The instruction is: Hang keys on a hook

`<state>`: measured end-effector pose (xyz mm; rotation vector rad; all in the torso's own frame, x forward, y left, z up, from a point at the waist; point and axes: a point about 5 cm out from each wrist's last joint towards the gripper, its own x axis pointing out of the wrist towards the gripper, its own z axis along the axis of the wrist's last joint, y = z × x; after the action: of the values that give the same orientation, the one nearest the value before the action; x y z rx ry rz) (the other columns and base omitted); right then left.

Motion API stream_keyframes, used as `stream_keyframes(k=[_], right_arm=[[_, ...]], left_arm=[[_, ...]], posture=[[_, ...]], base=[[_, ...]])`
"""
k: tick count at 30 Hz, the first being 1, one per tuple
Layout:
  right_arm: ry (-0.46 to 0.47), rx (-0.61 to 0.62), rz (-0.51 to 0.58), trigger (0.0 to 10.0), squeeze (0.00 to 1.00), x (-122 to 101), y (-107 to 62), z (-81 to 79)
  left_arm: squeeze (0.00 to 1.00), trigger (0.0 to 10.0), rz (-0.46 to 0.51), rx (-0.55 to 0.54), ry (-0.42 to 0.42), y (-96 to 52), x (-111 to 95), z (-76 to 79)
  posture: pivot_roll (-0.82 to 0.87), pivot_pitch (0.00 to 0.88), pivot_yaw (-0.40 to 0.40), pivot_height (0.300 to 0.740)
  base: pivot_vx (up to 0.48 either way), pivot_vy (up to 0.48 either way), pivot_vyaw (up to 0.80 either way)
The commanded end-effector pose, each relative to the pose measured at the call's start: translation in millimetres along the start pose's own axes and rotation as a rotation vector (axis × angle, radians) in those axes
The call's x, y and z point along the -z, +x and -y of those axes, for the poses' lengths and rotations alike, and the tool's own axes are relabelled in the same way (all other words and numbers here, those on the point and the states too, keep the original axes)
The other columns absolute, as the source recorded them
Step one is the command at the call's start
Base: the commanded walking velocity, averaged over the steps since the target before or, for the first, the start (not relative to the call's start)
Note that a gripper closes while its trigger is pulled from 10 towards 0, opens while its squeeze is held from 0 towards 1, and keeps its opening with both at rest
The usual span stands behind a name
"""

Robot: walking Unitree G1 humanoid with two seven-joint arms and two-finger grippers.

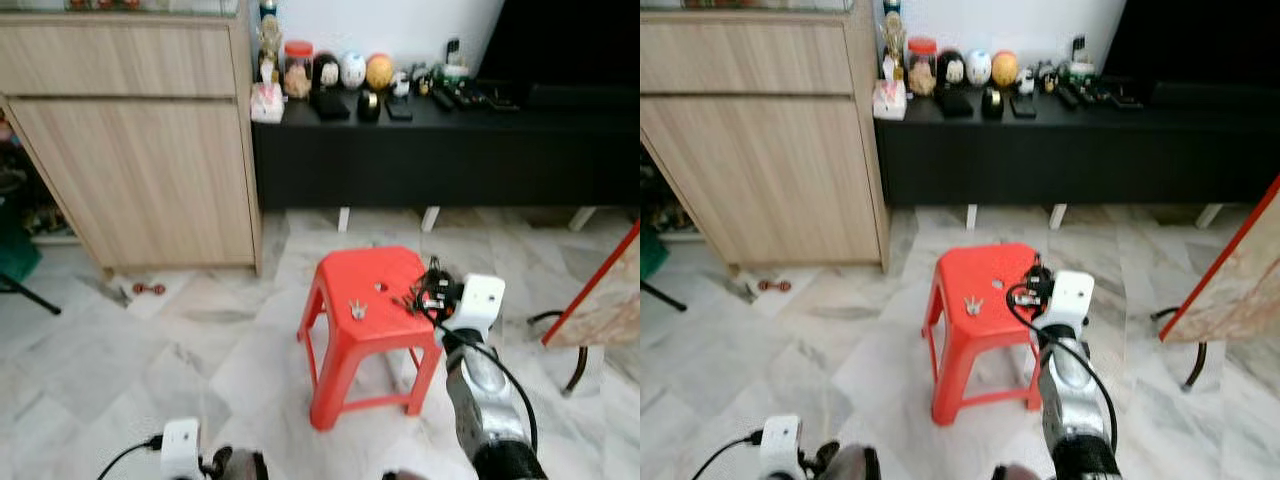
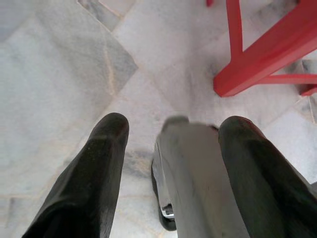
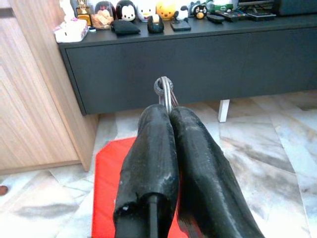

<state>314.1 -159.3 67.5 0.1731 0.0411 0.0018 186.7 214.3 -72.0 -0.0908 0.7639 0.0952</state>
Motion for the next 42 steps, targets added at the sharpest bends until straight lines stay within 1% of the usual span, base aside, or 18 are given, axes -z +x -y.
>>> stream_keyframes(k=[1,4,16,19,26,27,30,32,34,42], right_arm=[[0.005,0.017,0.047,10.0,0.0,-13.3,5.0,3.7],[0.003,0.028,0.056,10.0,0.0,-15.3,5.5,4.4],[-0.014,0.071,0.089,10.0,0.0,-24.6,7.2,9.3],[-0.028,0.11,0.112,10.0,0.0,-29.4,7.3,13.6],[-0.051,0.284,0.155,10.0,0.0,-38.4,3.3,30.5],[-0.045,0.339,0.158,10.0,0.0,-40.8,2.1,36.9],[-0.047,0.382,0.172,10.0,0.0,-44.3,0.7,42.1],[-0.046,0.376,0.169,10.0,0.0,-44.6,1.1,42.1],[-0.057,0.357,0.163,10.0,0.0,-44.9,1.6,40.9],[-0.063,0.356,0.139,10.0,0.0,-37.7,-4.1,40.8]], left_arm=[[0.0,10.0,-0.022,0.006,0.003,-0.5,3.7,1.3],[0.0,10.0,-0.024,0.009,0.004,-0.4,3.7,1.2],[0.0,10.0,-0.02,0.025,-0.007,0.3,3.3,5.3],[0.0,10.0,-0.018,0.027,-0.009,0.5,3.0,6.5],[0.0,10.0,-0.015,0.029,-0.012,0.6,2.9,7.5],[0.0,10.0,-0.015,0.03,-0.013,0.6,3.1,8.0],[0.0,10.0,-0.017,0.034,-0.012,0.5,3.6,8.5],[0.0,10.0,-0.019,0.039,-0.011,0.5,4.0,8.9],[0.0,10.0,-0.02,0.048,0.024,0.6,3.5,9.3],[0.0,10.0,-0.018,0.051,0.023,0.5,4.0,10.6]], posture=[[0.04,0.001,-0.1,0.722],[0.04,0.001,-0.098,0.74],[0.03,0.001,-0.105,0.74],[0.03,0.0,-0.108,0.74],[0.03,0.0,-0.112,0.74],[0.03,0.0,-0.112,0.74],[0.03,0.0,-0.11,0.74],[0.03,0.0,-0.11,0.74],[0.02,0.0,-0.109,0.74],[0.02,0.0,-0.109,0.74]], base=[[0.0,0.0,0.0],[0.0,0.0,0.0],[0.0,0.0,0.0],[0.0,0.0,0.0],[0.0,0.0,0.0],[0.0,0.0,0.0],[0.0,0.0,0.0],[0.0,0.0,0.0],[0.0,0.0,0.0],[0.0,-0.36,0.0]])
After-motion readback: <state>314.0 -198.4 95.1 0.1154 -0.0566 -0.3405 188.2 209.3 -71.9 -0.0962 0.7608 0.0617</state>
